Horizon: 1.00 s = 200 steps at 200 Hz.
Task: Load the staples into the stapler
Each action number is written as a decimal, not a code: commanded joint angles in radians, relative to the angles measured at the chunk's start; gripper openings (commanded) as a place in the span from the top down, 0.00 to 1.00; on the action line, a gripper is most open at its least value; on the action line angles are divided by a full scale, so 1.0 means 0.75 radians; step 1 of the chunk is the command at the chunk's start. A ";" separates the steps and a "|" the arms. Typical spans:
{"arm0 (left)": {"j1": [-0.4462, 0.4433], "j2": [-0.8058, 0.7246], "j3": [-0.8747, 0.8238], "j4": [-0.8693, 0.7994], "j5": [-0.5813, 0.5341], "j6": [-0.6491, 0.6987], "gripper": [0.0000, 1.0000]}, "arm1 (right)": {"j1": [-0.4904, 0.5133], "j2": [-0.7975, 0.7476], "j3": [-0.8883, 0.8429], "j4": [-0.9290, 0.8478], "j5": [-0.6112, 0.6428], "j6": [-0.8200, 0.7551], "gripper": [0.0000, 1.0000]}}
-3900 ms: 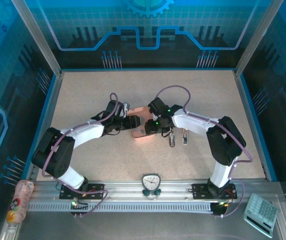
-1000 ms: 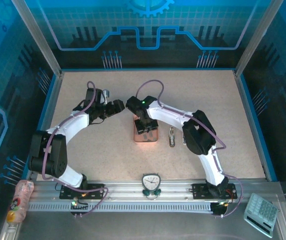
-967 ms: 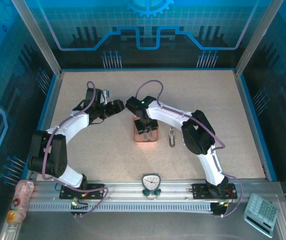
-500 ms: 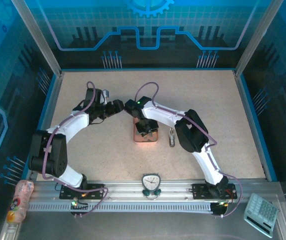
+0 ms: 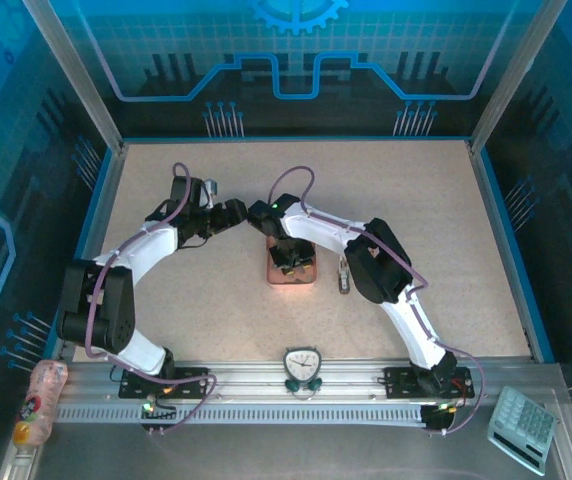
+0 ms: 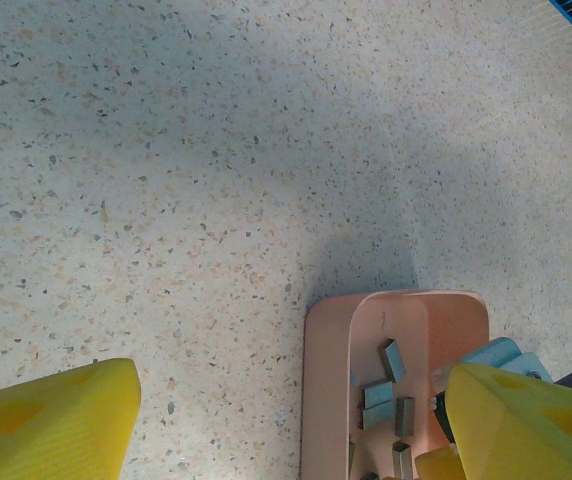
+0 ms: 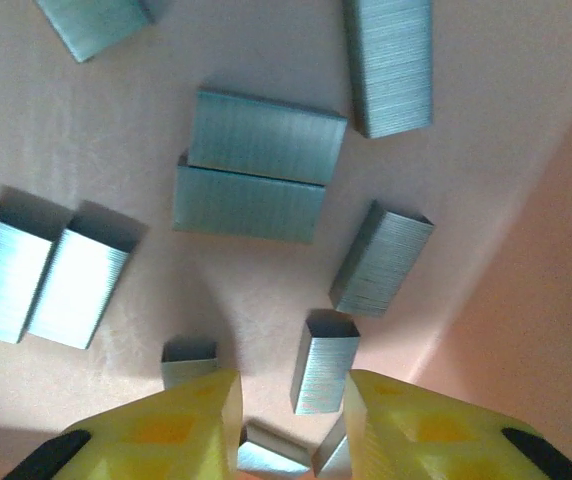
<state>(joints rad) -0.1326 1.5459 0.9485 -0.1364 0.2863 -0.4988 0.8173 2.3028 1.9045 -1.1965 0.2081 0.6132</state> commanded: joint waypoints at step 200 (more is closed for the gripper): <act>0.015 0.026 0.001 0.003 0.037 -0.008 0.19 | -0.014 0.072 0.083 -0.104 0.005 -0.002 0.67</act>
<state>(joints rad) -0.1326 1.5570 0.9485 -0.1299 0.2935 -0.4988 0.8131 2.3093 1.9453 -1.2381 0.2249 0.6022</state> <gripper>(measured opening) 0.807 0.324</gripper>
